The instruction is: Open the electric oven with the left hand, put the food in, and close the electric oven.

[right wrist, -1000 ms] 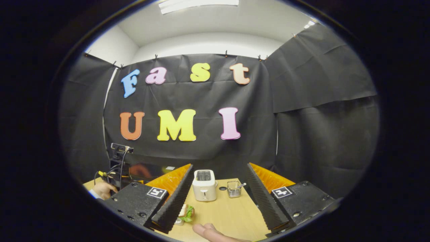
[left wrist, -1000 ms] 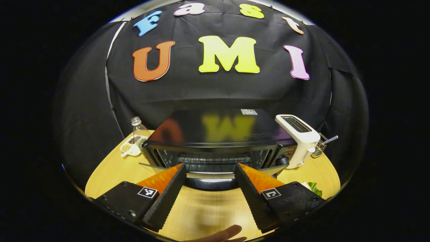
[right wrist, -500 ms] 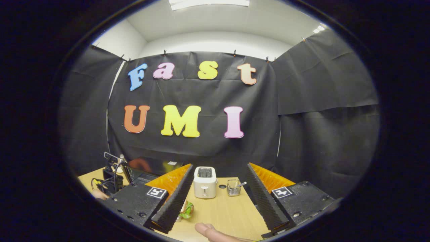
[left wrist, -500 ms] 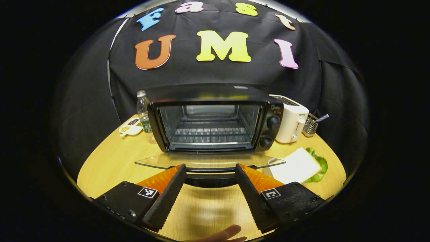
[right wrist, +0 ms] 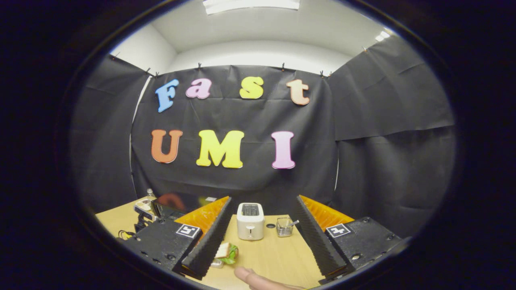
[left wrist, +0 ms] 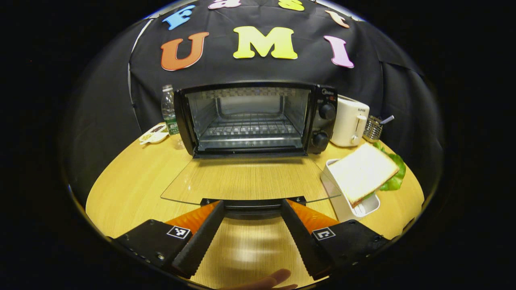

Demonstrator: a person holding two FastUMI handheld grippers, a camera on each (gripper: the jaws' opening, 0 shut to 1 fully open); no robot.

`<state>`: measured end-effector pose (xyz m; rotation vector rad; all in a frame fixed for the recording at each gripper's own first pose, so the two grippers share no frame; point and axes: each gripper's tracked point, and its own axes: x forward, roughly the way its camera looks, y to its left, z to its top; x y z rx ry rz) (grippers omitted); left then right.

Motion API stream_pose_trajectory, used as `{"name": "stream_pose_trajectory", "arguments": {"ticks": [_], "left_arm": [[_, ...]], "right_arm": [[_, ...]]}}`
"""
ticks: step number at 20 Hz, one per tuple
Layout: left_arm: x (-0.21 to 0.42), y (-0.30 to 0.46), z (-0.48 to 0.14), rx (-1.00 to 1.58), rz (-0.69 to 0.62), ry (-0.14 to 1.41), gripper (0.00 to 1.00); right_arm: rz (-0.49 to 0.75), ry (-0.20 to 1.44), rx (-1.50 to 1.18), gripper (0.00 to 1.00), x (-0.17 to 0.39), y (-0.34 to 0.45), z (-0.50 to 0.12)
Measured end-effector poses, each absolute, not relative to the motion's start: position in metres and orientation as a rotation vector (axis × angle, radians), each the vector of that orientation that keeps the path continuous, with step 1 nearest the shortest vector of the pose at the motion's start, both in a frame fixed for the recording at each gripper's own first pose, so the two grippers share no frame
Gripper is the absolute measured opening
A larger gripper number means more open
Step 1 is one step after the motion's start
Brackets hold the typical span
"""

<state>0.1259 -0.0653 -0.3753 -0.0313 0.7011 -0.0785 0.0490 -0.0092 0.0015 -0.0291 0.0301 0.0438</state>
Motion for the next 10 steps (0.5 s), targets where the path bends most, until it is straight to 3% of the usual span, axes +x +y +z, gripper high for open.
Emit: {"name": "stream_pose_trajectory", "arguments": {"ticks": [1,2,6,10], "left_arm": [[0.123,-0.065,-0.384,-0.05,-0.069,0.721,0.82],[0.121,-0.066,-0.385,-0.059,-0.066,0.715,0.95],[0.116,-0.063,-0.379,-0.027,-0.078,0.682,0.94],[0.105,-0.066,-0.329,-0.047,-0.098,0.581,0.93]], "right_arm": [[0.048,0.031,-0.032,0.99,0.05,-0.008,0.002],[0.051,0.038,-0.035,0.99,0.05,-0.008,-0.002],[0.061,0.062,-0.034,0.98,0.053,-0.01,-0.01],[0.071,0.095,-0.009,0.98,0.064,-0.013,-0.024]]}}
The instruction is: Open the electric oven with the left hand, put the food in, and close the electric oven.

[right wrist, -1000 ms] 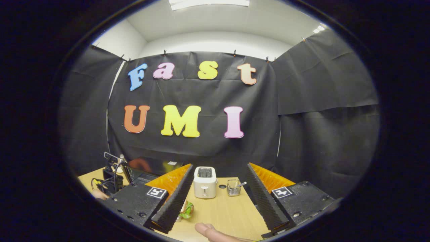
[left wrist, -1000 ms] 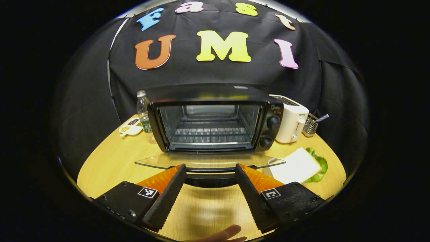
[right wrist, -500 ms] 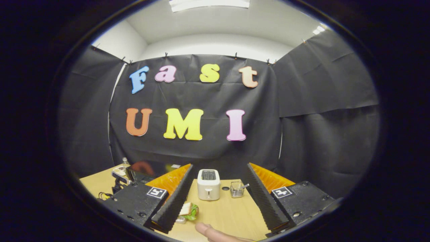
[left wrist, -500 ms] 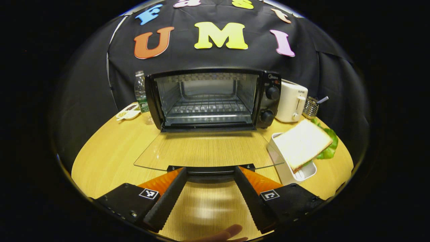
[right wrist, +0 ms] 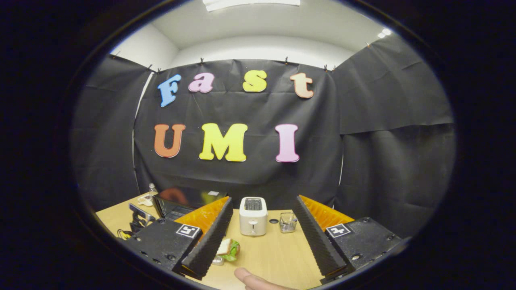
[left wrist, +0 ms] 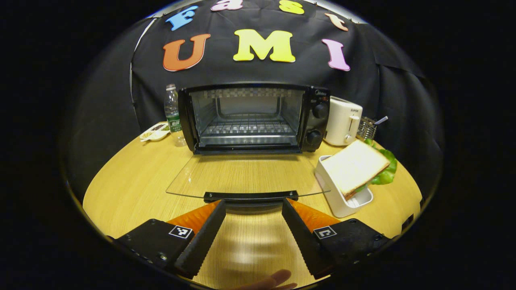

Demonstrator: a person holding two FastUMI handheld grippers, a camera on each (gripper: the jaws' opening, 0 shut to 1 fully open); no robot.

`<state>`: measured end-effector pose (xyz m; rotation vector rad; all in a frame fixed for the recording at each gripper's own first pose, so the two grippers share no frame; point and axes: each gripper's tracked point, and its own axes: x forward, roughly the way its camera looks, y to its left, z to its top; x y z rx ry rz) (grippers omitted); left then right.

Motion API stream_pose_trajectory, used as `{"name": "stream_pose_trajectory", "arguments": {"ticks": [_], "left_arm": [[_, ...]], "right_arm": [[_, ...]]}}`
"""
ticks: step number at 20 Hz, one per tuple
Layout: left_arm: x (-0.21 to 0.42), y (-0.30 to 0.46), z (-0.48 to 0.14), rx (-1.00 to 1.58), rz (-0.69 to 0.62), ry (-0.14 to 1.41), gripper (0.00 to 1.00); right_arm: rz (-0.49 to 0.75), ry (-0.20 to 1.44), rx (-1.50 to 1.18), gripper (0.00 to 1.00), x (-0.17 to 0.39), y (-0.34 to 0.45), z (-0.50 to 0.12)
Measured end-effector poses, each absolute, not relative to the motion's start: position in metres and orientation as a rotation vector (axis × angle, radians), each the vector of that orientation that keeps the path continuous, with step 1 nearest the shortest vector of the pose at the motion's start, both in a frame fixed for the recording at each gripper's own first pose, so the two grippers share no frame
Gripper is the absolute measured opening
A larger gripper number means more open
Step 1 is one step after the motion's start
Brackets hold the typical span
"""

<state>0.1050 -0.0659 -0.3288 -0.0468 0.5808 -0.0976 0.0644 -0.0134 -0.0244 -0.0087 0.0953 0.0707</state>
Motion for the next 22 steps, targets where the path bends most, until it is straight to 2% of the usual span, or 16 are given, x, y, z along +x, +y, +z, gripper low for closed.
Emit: {"name": "stream_pose_trajectory", "arguments": {"ticks": [8,12,16,22], "left_arm": [[0.083,-0.054,-0.184,-0.056,-0.09,0.283,0.93],[0.075,-0.044,-0.124,-0.068,-0.053,0.142,0.93],[0.068,-0.041,-0.09,-0.095,-0.019,0.045,0.93],[0.062,-0.042,-0.093,-0.06,-0.014,0.05,0.92]], "right_arm": [[0.1,0.254,0.034,0.99,0.11,-0.019,-0.078],[0.149,0.384,0.054,0.99,0.141,-0.015,-0.122],[0.287,0.538,0.126,0.99,0.167,0.007,-0.174],[0.551,0.907,0.283,0.97,0.181,0.061,-0.274]]}}
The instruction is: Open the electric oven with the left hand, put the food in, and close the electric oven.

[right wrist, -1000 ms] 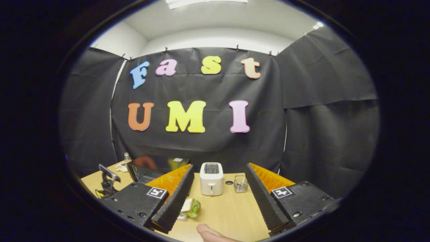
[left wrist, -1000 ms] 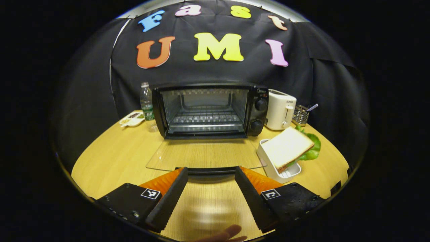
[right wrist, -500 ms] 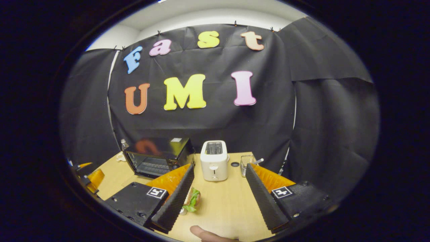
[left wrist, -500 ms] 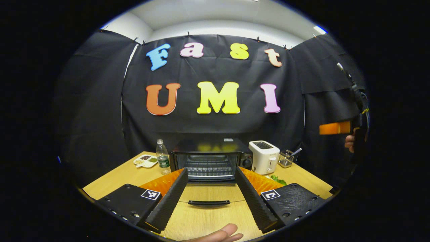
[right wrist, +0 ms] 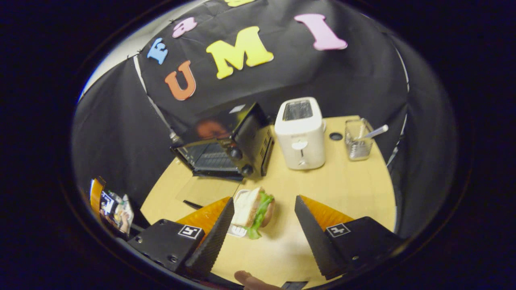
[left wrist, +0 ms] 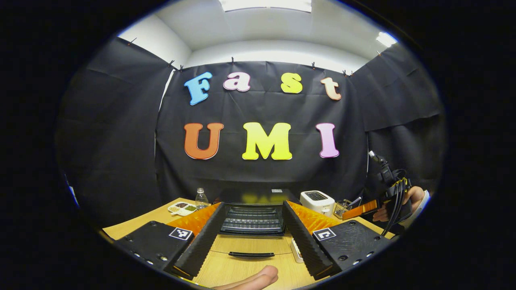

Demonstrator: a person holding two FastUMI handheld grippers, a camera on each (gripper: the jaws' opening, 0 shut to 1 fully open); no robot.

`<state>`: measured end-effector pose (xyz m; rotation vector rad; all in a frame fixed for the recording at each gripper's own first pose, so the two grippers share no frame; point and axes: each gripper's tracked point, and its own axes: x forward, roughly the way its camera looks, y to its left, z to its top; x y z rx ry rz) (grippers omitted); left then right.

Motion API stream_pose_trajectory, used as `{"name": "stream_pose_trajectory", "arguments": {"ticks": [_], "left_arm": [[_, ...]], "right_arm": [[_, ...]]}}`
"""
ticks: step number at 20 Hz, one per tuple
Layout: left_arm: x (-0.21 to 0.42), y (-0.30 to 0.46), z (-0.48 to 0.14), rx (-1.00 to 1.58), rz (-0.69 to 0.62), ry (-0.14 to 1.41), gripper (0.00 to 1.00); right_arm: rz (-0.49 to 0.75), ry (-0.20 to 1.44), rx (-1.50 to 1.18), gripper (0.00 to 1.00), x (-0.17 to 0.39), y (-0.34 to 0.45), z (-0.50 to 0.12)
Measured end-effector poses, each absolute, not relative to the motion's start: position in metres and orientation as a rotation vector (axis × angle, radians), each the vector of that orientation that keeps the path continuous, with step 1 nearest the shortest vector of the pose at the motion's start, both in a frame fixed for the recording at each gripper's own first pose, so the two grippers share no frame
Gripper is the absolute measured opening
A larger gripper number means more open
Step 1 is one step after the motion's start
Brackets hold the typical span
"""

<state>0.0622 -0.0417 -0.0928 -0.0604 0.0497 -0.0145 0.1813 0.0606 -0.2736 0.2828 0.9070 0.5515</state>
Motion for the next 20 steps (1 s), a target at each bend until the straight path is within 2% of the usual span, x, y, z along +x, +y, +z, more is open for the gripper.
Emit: {"name": "stream_pose_trajectory", "arguments": {"ticks": [2,3,5,6,7,8,9,10,11,12,13,14,15,16,19,20], "left_arm": [[0.064,-0.046,-0.107,-0.043,-0.012,0.087,0.92],[0.065,-0.048,-0.11,-0.039,-0.009,0.1,0.92],[0.073,-0.058,-0.117,-0.037,-0.02,0.119,0.93],[0.075,-0.062,-0.12,-0.031,-0.024,0.128,0.82],[0.076,-0.066,-0.123,-0.022,-0.026,0.135,0.93],[0.078,-0.069,-0.126,-0.011,-0.031,0.139,0.93],[0.078,-0.072,-0.128,0.001,-0.035,0.142,0.93],[0.079,-0.073,-0.129,0.011,-0.034,0.145,0.93],[0.08,-0.074,-0.131,0.016,-0.03,0.151,0.94],[0.081,-0.073,-0.134,0.021,-0.022,0.153,0.95],[0.081,-0.075,-0.136,0.027,-0.02,0.162,0.95],[0.08,-0.075,-0.14,0.034,-0.02,0.172,0.88],[0.08,-0.075,-0.143,0.042,-0.018,0.177,0.95],[0.078,-0.075,-0.145,0.05,-0.018,0.184,0.96],[0.074,-0.07,-0.147,0.056,-0.005,0.186,0.95],[0.071,-0.07,-0.147,0.053,-0.011,0.186,0.95]], "right_arm": [[0.612,1.008,0.337,0.96,0.186,0.073,-0.298],[0.636,1.034,0.374,0.83,0.189,0.079,-0.305],[0.684,1.077,0.454,0.82,0.193,0.086,-0.315],[0.71,1.1,0.489,0.82,0.195,0.09,-0.32],[0.714,1.121,0.517,0.8,0.198,0.092,-0.326],[0.713,1.141,0.543,0.92,0.201,0.094,-0.331],[0.72,1.165,0.567,0.92,0.202,0.094,-0.334],[0.72,1.175,0.615,0.79,0.206,0.097,-0.334],[0.738,1.205,0.646,0.9,0.204,0.101,-0.335],[0.764,1.236,0.67,0.89,0.199,0.105,-0.337],[0.784,1.27,0.686,0.75,0.196,0.109,-0.34],[0.79,1.301,0.695,0.75,0.194,0.111,-0.344],[0.792,1.323,0.713,0.86,0.192,0.114,-0.347],[0.799,1.334,0.724,0.71,0.191,0.117,-0.351],[0.761,1.326,0.754,0.4,0.192,0.117,-0.354],[0.745,1.312,0.743,0.38,0.191,0.116,-0.353]]}}
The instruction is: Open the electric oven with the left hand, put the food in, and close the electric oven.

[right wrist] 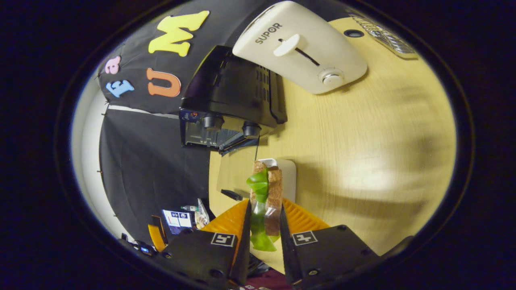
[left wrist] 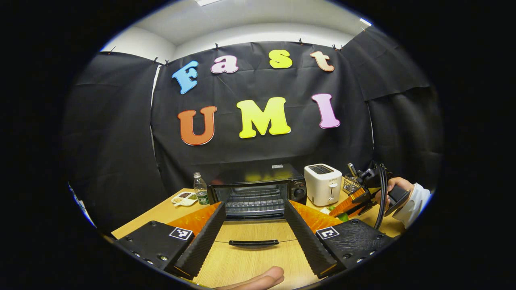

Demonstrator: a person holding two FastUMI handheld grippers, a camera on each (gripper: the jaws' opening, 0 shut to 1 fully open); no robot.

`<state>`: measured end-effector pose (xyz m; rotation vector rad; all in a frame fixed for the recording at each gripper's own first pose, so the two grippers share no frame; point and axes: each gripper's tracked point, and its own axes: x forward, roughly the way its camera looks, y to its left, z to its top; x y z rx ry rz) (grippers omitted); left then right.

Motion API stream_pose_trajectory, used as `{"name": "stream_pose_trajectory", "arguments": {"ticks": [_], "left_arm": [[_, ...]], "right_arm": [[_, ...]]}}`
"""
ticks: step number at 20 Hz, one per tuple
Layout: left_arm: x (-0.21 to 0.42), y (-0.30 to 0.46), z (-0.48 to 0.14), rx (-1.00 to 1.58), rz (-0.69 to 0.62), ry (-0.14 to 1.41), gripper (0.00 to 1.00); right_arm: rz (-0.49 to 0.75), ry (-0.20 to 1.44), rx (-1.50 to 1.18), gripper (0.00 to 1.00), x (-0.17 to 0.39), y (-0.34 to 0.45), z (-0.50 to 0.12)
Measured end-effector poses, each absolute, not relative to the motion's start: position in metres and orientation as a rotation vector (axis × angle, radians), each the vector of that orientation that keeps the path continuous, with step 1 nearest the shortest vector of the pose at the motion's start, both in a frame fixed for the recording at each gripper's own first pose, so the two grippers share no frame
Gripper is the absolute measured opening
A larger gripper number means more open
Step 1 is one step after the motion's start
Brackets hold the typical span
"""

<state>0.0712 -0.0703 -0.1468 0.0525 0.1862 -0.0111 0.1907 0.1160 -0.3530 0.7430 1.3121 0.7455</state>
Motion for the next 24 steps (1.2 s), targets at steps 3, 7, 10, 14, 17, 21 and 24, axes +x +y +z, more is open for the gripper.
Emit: {"name": "stream_pose_trajectory", "arguments": {"ticks": [3,7,10,14,17,21,24], "left_arm": [[0.062,-0.062,-0.141,0.042,-0.018,0.17,0.95],[0.049,-0.044,-0.136,0.019,-0.013,0.138,0.96],[0.041,-0.025,-0.139,0.03,0.0,0.141,0.96],[0.032,-0.002,-0.141,0.034,0.017,0.128,0.95],[0.028,0.011,-0.145,0.022,0.011,0.13,0.96],[0.021,0.037,-0.145,0.01,0.039,0.127,0.95],[0.016,0.054,-0.143,0.016,0.06,0.122,0.95]], "right_arm": [[0.689,1.271,0.746,0.28,0.184,0.11,-0.34],[0.693,1.219,0.819,0.28,0.163,0.114,-0.312],[0.69,1.177,0.878,0.37,0.144,0.128,-0.297],[0.655,1.048,0.95,0.37,0.132,0.163,-0.278],[0.64,0.938,1.0,0.37,0.126,0.205,-0.265],[0.641,0.836,1.083,0.37,0.133,0.266,-0.268],[0.58,0.795,1.123,0.36,0.157,0.303,-0.287]]}}
